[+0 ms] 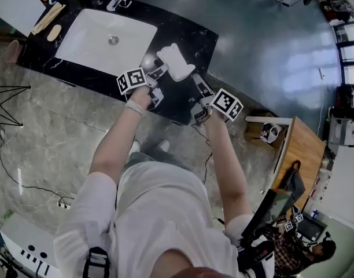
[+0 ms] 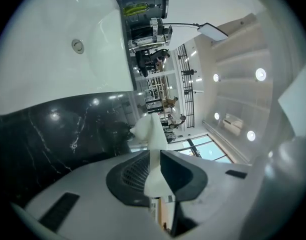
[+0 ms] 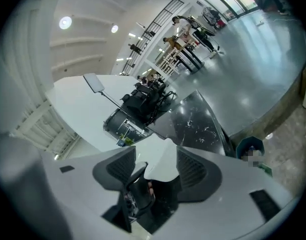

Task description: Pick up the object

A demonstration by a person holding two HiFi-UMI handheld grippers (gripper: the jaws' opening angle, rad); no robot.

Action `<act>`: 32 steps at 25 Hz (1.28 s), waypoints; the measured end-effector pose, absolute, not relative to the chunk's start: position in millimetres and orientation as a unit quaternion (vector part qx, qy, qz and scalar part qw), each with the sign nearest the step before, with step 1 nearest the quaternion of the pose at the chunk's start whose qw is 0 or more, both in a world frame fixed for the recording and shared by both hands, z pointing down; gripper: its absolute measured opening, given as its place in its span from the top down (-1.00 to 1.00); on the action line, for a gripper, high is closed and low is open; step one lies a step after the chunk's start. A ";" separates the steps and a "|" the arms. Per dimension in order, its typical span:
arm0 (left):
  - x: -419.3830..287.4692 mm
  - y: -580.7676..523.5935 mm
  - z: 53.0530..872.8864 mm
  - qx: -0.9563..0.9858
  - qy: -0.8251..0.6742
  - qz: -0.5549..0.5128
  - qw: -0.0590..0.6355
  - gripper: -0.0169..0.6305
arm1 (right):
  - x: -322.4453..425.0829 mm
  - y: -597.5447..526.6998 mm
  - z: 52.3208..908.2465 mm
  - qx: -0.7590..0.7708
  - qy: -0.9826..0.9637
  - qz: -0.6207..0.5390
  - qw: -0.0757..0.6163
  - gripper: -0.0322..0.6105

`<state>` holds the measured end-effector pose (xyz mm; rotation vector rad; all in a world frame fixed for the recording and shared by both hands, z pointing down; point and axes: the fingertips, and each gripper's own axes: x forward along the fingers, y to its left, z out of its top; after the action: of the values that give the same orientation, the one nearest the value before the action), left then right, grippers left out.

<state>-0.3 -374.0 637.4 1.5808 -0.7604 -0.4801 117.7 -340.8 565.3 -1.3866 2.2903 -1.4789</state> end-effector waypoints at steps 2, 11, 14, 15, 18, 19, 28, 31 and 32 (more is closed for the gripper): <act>-0.9 -373.3 637.4 0.686 -0.331 -0.208 0.613 0.73 | 113.1 -356.0 581.1 -0.462 0.732 -0.500 0.020 0.12; -1.1 -374.4 638.9 0.688 -0.342 -0.196 0.609 0.73 | 96.6 -394.3 631.9 -0.511 0.684 -0.516 -0.061 -0.03; -1.0 -374.4 640.1 0.688 -0.344 -0.190 0.610 0.78 | 94.9 -403.8 635.1 -0.515 0.674 -0.528 -0.045 -0.06; -1.3 -374.6 640.0 0.687 -0.345 -0.191 0.611 0.79 | 93.6 -405.4 634.9 -0.513 0.671 -0.535 -0.038 -0.06; -3.6 -374.6 640.0 0.685 -0.345 -0.198 0.611 0.79 | 90.2 -407.1 635.6 -0.505 0.665 -0.550 -0.024 -0.05; -4.3 -374.4 640.2 0.683 -0.344 -0.201 0.612 0.79 | 90.2 -407.7 635.9 -0.504 0.664 -0.551 -0.024 -0.04; -3.2 -373.2 641.7 0.689 -0.344 -0.196 0.607 0.79 | 86.1 -414.0 642.9 -0.494 0.653 -0.574 -0.021 -0.03; -5.7 -373.1 639.9 0.684 -0.337 -0.214 0.610 0.79 | 87.3 -413.8 642.3 -0.495 0.657 -0.568 -0.018 -0.03; -7.2 -373.4 638.2 0.683 -0.334 -0.225 0.609 0.79 | 86.8 -413.0 641.8 -0.493 0.661 -0.565 -0.021 -0.03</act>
<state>-7.2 -373.4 638.2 1.5779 -0.7716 -0.5192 86.8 -413.0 641.8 -1.5702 2.1055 -1.8002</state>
